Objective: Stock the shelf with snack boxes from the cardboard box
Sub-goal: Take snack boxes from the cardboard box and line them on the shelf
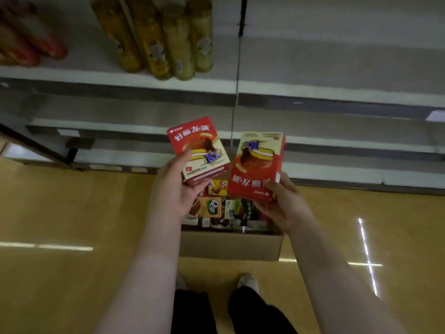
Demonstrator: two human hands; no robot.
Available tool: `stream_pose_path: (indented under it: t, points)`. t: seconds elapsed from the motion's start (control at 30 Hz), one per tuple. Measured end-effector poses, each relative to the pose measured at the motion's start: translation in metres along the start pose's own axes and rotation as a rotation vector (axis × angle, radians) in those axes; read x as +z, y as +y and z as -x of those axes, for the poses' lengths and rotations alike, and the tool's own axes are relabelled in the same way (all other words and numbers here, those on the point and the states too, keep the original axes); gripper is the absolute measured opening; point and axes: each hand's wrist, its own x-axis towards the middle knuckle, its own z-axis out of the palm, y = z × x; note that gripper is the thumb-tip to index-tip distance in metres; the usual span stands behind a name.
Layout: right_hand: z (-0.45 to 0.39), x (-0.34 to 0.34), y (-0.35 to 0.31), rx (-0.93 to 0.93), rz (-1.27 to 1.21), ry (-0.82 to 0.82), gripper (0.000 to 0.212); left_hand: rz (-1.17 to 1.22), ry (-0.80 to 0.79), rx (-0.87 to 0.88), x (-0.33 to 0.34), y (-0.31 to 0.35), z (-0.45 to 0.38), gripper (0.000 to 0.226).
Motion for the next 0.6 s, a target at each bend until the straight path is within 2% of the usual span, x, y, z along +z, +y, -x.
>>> stream_pose_path:
  t: [0.13,0.23,0.37,0.5,0.6]
  points:
    - [0.048,-0.001,-0.058,-0.339,0.238,0.004,0.026,-0.043,-0.045,-0.021,0.023,0.02,0.044,0.037]
    - [0.081,0.004,-0.09,-0.728,0.54,-0.018,0.027,-0.187,-0.132,-0.008,0.032,0.043,0.071,0.037]
    - [0.11,0.019,-0.117,-1.257,1.0,0.06,0.043,-0.285,-0.257,-0.028,0.042,0.078,0.091,0.038]
    - [0.121,0.044,-0.116,-1.763,1.392,0.208,0.044,-0.402,-0.363,0.015,0.05,0.104,0.099,0.041]
    - [0.118,0.049,-0.106,-1.838,1.518,0.26,0.058,-0.314,-0.4,0.005,0.047,0.111,0.104,0.035]
